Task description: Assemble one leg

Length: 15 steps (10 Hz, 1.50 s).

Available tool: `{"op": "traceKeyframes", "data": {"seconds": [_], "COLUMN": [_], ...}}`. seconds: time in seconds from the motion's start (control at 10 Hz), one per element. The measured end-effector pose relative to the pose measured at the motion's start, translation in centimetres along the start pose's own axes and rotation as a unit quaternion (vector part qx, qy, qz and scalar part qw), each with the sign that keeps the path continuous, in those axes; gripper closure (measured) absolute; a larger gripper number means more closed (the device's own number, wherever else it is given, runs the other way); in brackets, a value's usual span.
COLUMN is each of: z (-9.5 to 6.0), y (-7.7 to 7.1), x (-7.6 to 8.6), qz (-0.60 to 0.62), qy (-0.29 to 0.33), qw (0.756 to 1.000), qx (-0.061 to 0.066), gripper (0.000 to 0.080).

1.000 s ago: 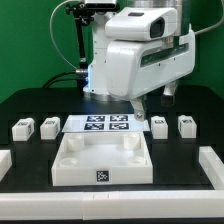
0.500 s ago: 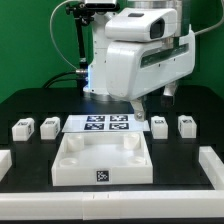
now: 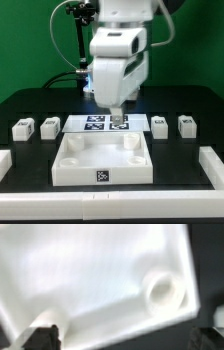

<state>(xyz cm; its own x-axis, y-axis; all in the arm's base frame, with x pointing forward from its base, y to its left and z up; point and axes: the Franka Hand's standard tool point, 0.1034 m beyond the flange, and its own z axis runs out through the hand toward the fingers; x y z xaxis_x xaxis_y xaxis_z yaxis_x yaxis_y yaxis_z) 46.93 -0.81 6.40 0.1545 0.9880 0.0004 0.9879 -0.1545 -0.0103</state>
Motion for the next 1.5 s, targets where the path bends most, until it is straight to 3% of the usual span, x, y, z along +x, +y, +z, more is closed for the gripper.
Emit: {"op": "traceKeyframes", "data": {"seconds": [0.2, 0.4, 0.6, 0.7, 0.8, 1.0, 1.5], "z": [3.5, 5.3, 5.2, 5.2, 5.3, 5.3, 5.3], "y": [-1.2, -1.4, -1.4, -1.4, -1.4, -1.5, -1.4], "x": [-2.5, -2.8, -2.8, -2.9, -2.9, -3.0, -2.8], "qz": [-0.106, -0.109, -0.108, -0.108, -0.108, -0.107, -0.1], "qy": [0.01, 0.016, 0.016, 0.016, 0.015, 0.015, 0.016], "qw": [0.994, 0.994, 0.994, 0.994, 0.994, 0.994, 0.995], "qx": [-0.008, 0.003, 0.002, 0.003, 0.003, 0.004, 0.004], "gripper": [0.015, 0.015, 0.019, 0.037, 0.037, 0.0725, 0.0742]}}
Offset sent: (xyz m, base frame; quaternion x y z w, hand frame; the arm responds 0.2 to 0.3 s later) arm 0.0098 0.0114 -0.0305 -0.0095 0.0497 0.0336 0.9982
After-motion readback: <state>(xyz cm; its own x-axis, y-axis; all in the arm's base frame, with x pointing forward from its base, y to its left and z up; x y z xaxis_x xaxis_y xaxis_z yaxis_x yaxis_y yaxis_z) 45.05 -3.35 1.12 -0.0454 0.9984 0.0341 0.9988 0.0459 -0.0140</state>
